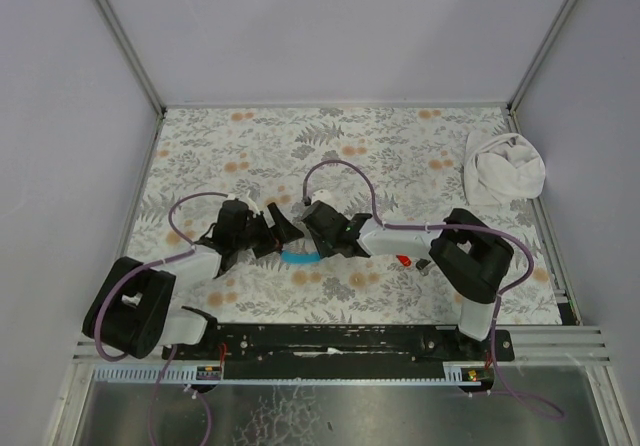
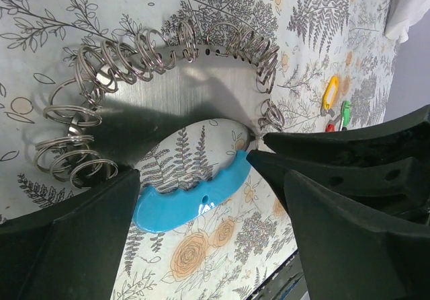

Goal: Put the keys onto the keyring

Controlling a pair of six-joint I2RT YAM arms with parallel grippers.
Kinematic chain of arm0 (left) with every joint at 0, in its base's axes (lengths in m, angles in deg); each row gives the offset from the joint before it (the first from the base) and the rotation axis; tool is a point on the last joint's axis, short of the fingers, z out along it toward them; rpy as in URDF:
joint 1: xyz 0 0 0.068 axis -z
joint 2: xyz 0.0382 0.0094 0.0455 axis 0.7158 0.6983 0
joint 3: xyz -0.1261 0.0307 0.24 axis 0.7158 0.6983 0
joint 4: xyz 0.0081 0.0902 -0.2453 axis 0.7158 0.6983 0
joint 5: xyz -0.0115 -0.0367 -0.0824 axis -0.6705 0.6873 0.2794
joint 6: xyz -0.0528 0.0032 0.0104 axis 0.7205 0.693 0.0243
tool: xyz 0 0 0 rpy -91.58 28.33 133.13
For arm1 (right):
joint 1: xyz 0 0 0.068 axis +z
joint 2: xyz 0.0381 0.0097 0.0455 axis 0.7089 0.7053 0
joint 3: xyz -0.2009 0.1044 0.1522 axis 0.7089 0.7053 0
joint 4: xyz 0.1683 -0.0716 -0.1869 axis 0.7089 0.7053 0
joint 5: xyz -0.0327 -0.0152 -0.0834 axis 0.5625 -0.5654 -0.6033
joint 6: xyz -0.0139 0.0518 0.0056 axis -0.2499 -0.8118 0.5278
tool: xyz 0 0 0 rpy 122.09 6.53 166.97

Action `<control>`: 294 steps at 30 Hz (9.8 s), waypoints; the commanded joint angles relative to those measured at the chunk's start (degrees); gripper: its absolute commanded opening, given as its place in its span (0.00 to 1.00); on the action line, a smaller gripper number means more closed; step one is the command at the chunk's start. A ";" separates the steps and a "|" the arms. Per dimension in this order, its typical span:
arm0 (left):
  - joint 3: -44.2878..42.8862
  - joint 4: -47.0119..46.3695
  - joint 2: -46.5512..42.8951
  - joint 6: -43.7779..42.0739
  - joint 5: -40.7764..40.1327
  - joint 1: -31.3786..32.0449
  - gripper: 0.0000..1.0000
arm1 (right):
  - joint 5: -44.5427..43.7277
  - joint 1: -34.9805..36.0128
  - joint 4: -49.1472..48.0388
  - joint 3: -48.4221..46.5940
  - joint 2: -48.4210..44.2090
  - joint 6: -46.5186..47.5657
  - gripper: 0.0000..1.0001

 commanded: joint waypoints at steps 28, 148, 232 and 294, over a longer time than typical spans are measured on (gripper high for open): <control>1.60 -7.12 3.34 0.66 6.31 -0.13 0.89 | -7.68 1.02 1.66 -1.06 -2.86 5.31 0.00; 7.16 -50.41 -6.60 -11.73 30.89 2.73 0.34 | 61.89 -16.70 -86.58 31.81 -17.07 11.56 0.00; -14.17 14.24 -17.18 -44.70 -6.86 30.07 0.00 | 62.17 -16.86 2.71 7.75 -31.02 75.74 0.32; 7.97 -24.28 -29.09 -30.05 11.21 14.71 0.33 | 66.43 -17.55 -92.34 34.45 -21.76 18.94 0.00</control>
